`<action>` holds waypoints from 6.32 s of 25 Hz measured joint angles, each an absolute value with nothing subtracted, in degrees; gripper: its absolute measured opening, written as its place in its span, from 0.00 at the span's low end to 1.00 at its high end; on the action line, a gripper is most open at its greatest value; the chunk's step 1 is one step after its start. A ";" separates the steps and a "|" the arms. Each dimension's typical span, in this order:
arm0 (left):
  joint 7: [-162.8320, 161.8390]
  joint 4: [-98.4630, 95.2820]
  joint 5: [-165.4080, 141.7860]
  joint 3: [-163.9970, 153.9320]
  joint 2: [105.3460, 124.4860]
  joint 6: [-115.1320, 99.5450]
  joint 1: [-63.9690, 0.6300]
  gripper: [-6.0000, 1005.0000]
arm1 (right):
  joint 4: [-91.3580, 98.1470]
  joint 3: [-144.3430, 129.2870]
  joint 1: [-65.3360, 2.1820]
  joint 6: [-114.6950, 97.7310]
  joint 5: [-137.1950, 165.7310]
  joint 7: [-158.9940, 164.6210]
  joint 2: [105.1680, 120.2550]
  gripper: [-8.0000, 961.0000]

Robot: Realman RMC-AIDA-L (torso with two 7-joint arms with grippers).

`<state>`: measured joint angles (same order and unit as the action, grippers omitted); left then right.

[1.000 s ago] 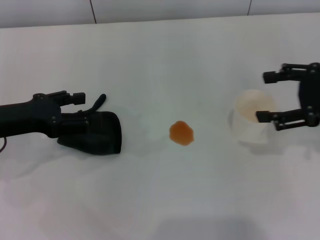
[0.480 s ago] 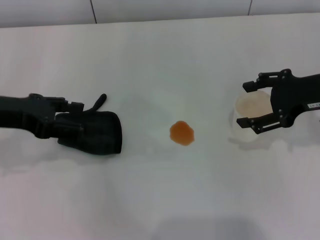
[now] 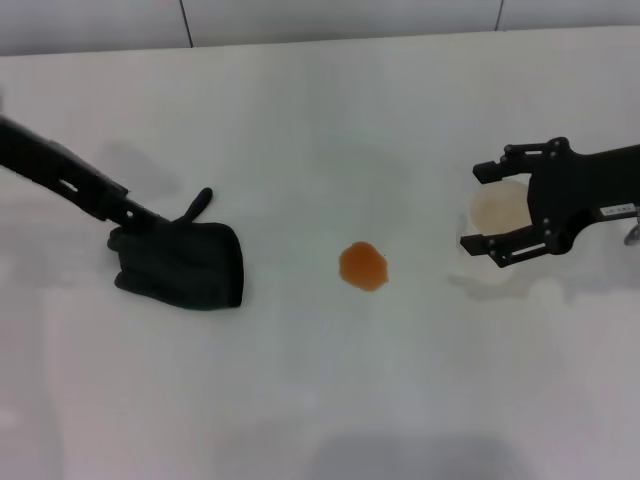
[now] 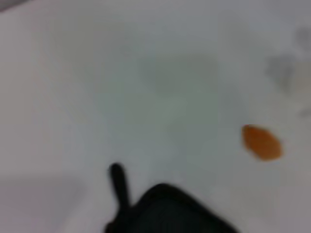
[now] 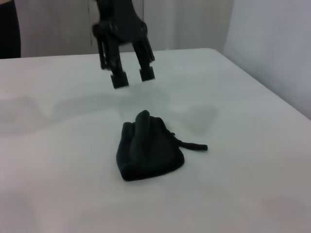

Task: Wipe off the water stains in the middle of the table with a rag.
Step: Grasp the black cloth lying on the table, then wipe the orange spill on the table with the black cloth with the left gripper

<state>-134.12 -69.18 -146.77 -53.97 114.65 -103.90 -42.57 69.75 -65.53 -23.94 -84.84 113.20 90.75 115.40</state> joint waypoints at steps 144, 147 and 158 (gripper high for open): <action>-150.87 -60.60 -146.18 -104.74 119.63 -65.75 -47.19 0.13 | 68.91 -66.19 -23.11 -82.19 110.83 90.88 115.31 0.91; -154.86 -60.18 -148.53 -102.79 119.61 -64.76 -47.36 0.13 | 68.91 -66.18 -23.12 -82.24 110.83 90.88 115.31 0.91; -160.31 -60.31 -153.40 -101.91 119.42 -66.70 -47.79 0.15 | 68.96 -66.18 -23.03 -82.44 110.83 90.88 115.31 0.91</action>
